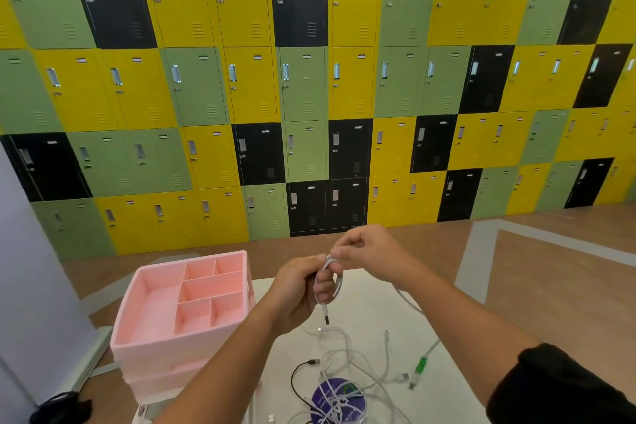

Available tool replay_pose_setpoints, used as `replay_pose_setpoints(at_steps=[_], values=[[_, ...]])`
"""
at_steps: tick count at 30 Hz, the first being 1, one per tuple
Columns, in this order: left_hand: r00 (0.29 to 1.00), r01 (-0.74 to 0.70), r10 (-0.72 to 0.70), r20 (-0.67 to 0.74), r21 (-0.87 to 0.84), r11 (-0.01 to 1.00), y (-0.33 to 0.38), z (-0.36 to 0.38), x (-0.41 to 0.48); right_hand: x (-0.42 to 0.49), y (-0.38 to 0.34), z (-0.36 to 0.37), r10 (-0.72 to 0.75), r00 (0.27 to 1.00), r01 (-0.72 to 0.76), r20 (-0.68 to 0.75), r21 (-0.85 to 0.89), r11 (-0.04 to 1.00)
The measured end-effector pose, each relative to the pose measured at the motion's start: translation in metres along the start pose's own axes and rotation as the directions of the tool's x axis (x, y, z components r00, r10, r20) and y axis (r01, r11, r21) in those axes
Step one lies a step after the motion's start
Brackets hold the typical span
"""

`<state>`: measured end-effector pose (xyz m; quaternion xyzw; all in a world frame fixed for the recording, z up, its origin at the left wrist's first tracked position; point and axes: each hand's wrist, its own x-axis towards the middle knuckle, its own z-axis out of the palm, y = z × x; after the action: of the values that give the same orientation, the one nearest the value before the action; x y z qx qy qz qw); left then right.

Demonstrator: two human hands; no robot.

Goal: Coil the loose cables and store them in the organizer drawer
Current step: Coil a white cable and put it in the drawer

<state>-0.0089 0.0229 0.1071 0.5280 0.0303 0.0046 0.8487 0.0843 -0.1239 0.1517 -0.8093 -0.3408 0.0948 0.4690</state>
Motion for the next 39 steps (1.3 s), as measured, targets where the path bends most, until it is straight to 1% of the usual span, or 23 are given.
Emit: replay_pose_setpoints(at_steps=[3,7,12,15,17,21,23,26,28,30,33,35,37,39], values=[[1.000,-0.017,0.017,-0.006,0.030,0.999,-0.003,-0.002,0.001,-0.006,0.003,0.004,0.007,1.000,-0.008,0.002,0.065,0.998],[0.999,-0.017,0.019,-0.045,0.044,0.999,-0.006,-0.003,0.001,-0.008,0.004,0.009,0.010,1.000,-0.010,0.003,0.071,0.997],[0.984,-0.035,0.043,-0.175,0.045,0.998,-0.002,0.003,0.002,-0.010,0.000,0.012,0.018,1.000,-0.019,0.011,0.095,0.995],[0.977,-0.033,0.033,-0.212,0.003,0.999,-0.001,0.003,0.004,-0.010,-0.001,0.016,0.054,0.999,-0.054,0.007,0.111,0.992],[0.980,-0.020,0.017,-0.200,-0.015,1.000,0.001,0.001,0.004,-0.010,0.001,0.018,0.100,0.994,-0.105,0.039,0.159,0.982],[0.984,-0.026,0.024,-0.174,-0.012,1.000,0.003,-0.005,0.002,-0.008,0.007,0.019,0.182,0.969,-0.224,0.169,0.279,0.934],[0.989,-0.024,0.010,-0.151,-0.096,0.995,0.004,-0.006,0.003,-0.008,0.007,0.022,0.187,0.966,-0.234,0.178,0.300,0.925],[0.992,-0.038,0.002,-0.122,-0.297,0.954,0.008,-0.005,0.007,-0.008,0.010,0.029,0.196,0.969,-0.237,0.153,0.334,0.912],[0.987,-0.091,0.028,-0.160,-0.405,0.910,0.012,-0.003,0.009,-0.010,0.014,0.035,0.217,0.965,-0.255,0.149,0.322,0.912],[0.970,-0.177,0.076,-0.231,-0.457,0.872,0.017,-0.003,0.014,-0.013,0.019,0.044,0.242,0.956,-0.280,0.164,0.275,0.920],[0.916,-0.311,0.160,-0.367,-0.402,0.861,0.020,-0.004,0.020,-0.022,0.025,0.060,0.247,0.946,-0.286,0.212,0.177,0.942],[0.888,-0.352,0.200,-0.414,-0.333,0.875,0.017,-0.004,0.022,-0.030,0.023,0.068,0.221,0.937,-0.248,0.270,0.072,0.966],[0.865,-0.359,0.253,-0.434,-0.181,0.916,0.011,-0.008,0.023,-0.034,0.016,0.070,0.204,0.925,-0.207,0.321,-0.025,0.978],[0.844,-0.329,0.327,-0.426,0.071,0.942,0.001,-0.015,0.025,-0.030,0.005,0.064,0.173,0.927,-0.131,0.331,-0.146,0.981]])
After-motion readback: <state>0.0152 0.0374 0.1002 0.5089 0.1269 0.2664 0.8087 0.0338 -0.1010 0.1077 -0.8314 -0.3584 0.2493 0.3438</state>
